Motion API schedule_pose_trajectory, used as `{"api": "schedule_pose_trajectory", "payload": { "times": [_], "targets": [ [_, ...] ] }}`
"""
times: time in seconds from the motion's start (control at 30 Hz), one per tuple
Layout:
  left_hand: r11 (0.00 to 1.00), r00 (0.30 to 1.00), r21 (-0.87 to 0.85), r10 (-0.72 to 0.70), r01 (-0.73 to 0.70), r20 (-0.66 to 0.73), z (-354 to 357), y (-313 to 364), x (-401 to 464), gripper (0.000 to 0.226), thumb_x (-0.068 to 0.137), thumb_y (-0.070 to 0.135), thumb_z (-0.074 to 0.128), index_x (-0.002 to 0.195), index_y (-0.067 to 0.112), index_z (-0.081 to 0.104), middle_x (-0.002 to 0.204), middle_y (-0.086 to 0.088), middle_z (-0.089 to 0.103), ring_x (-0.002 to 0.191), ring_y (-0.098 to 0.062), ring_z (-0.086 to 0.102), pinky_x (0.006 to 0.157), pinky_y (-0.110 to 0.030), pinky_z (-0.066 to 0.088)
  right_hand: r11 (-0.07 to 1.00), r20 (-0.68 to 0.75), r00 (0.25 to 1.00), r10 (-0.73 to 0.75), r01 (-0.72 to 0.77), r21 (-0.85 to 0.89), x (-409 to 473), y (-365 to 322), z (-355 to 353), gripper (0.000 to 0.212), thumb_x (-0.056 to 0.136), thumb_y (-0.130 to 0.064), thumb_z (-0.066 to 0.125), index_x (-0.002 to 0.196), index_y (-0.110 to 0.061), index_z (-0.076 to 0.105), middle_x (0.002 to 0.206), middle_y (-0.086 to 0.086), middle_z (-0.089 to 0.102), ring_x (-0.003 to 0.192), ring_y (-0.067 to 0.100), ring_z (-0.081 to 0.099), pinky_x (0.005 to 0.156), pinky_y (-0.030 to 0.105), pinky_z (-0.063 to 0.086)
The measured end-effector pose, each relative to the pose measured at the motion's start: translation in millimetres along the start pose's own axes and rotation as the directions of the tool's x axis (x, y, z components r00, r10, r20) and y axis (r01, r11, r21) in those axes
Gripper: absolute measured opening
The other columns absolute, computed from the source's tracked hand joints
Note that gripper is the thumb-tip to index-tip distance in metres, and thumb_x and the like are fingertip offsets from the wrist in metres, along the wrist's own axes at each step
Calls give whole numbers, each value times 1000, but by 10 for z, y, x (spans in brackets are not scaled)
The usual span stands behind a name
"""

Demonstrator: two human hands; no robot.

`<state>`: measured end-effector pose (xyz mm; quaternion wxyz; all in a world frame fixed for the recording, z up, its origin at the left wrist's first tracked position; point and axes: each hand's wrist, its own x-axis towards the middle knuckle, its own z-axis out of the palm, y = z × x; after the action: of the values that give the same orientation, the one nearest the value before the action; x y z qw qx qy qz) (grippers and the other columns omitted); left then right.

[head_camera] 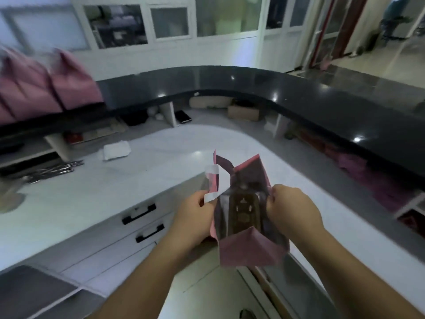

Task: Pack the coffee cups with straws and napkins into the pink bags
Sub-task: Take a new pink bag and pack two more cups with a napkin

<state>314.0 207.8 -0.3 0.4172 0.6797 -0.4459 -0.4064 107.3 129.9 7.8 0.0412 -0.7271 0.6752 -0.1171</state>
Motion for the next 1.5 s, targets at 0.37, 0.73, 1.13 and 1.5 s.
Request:
{"api": "schedule_pose_trajectory", "payload": {
  "times": [0.37,0.73,1.13,1.5],
  "targets": [
    [982,896,8,-171,191,-410,-1497,-388,701,23,107,49,50,97,40,69,98,13,74,92,-12,68,77,-36,58,925,142,915,-378,366,105,1112,-2010,654,19,95,-33,52,80,-28,62,67,-7,61,55,15,59,47,27,48],
    [942,687,-92,-300,323,-661,-2561,-588,1152,30,106,50,50,103,31,74,95,14,77,93,-14,71,83,-42,61,774,267,727,-633,591,226,1851,-3560,1112,21,91,-30,48,76,-25,62,68,-5,62,58,18,61,50,29,50],
    [932,670,-67,-306,357,-676,-3943,-1234,1360,28,104,55,51,96,38,72,88,25,74,87,-6,69,72,-34,58,745,374,648,-663,619,248,1762,-4972,1561,26,101,-33,45,88,-24,66,77,-3,66,64,17,63,60,31,57],
    [957,796,8,-236,290,-557,-5145,-1793,1291,14,102,50,56,102,46,70,92,42,68,87,16,62,63,-15,45,830,383,739,-555,522,195,1306,-5905,1706,39,104,-42,39,68,-28,47,64,-9,57,55,8,54,45,25,31]
  ]
}}
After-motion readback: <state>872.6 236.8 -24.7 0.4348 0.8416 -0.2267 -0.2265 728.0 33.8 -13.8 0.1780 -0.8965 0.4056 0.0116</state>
